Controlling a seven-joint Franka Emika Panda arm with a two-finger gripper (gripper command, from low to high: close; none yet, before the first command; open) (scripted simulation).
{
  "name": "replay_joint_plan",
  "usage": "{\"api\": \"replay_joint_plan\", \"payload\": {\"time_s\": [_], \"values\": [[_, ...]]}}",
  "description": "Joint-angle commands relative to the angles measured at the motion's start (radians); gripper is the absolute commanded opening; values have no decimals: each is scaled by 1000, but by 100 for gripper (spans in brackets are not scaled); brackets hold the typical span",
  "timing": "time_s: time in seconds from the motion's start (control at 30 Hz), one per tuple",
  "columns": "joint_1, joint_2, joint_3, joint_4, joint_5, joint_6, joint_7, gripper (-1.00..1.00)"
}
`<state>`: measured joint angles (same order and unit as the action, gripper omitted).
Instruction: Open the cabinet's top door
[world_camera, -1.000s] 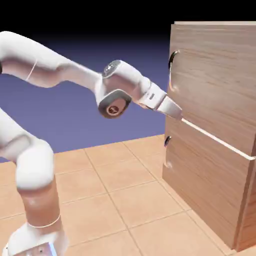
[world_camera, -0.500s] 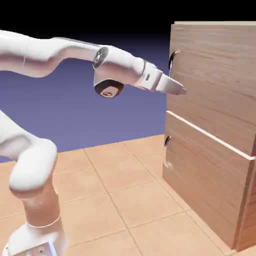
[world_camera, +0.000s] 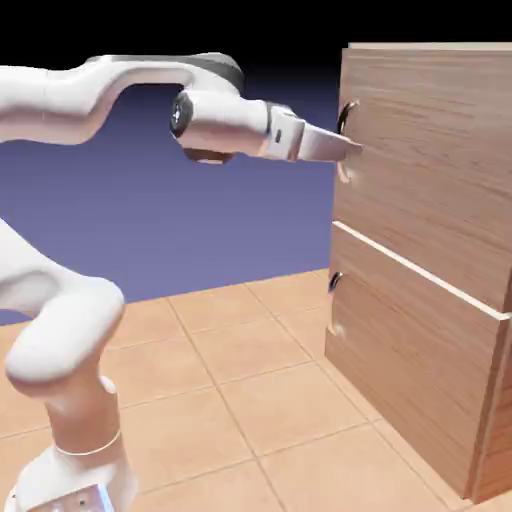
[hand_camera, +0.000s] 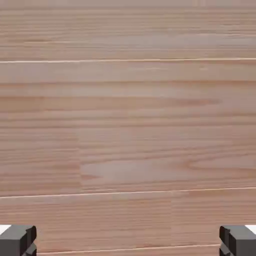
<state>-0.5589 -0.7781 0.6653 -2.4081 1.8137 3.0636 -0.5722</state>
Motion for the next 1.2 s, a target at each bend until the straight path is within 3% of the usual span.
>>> {"api": "replay_joint_plan", "payload": {"time_s": [0.0, 0.77, 1.03, 1.07, 1.17], "values": [[-14, -5, 16, 10, 44, 1, -32, 0], [-329, -120, 383, 231, 1044, 15, -756, 0], [-520, -62, 508, 363, 1084, -11, -783, 0], [-520, -62, 508, 363, 1084, -11, -783, -100], [-448, -44, 458, 318, 1083, -33, -819, -100]]}}
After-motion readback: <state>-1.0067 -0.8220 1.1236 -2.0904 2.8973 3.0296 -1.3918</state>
